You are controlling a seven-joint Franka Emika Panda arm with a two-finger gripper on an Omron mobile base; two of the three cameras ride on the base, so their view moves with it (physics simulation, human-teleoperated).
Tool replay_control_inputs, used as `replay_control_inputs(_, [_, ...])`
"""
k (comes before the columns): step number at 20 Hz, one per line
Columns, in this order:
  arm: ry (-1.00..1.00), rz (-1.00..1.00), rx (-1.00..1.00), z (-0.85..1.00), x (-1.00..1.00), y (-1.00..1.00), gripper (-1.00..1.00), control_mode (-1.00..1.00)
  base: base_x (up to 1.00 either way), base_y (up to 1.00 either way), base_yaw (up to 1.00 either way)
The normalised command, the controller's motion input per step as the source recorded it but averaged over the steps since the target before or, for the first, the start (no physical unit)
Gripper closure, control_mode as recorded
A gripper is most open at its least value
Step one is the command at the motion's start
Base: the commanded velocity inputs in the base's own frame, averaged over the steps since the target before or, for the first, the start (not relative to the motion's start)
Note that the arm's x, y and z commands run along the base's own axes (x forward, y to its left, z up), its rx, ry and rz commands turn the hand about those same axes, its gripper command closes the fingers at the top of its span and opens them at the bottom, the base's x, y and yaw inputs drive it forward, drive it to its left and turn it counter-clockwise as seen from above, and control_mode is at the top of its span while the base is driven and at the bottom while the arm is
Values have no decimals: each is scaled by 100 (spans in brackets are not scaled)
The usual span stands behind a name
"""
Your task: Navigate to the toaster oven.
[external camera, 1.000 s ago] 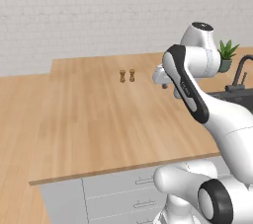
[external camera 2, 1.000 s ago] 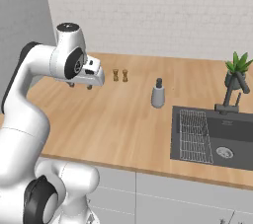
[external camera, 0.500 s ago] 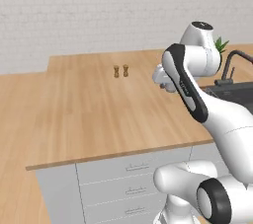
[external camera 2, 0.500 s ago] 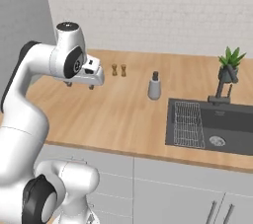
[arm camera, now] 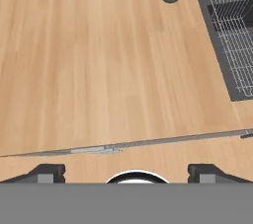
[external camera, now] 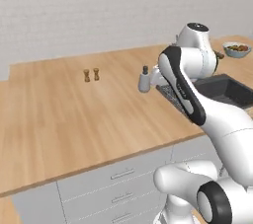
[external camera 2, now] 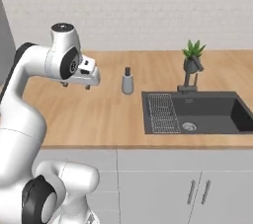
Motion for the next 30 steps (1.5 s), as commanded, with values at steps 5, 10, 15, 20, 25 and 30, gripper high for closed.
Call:
replay_control_inputs(5, [0, 0, 0, 0, 0, 0, -100, 100, 0, 0, -47])
replay_control_inputs(10, [0, 0, 0, 0, 0, 0, -100, 100, 0, -15, -53])
replay_control_inputs(15, [0, 0, 0, 0, 0, 0, -100, 100, 0, -19, -56])
replay_control_inputs(20, [0, 0, 0, 0, 0, 0, -100, 100, 5, -24, -61])
replay_control_inputs(25, [0, 0, 0, 0, 0, 0, -100, 100, 13, -27, -71])
replay_control_inputs(30, [0, 0, 0, 0, 0, 0, -100, 100, 17, -12, -76])
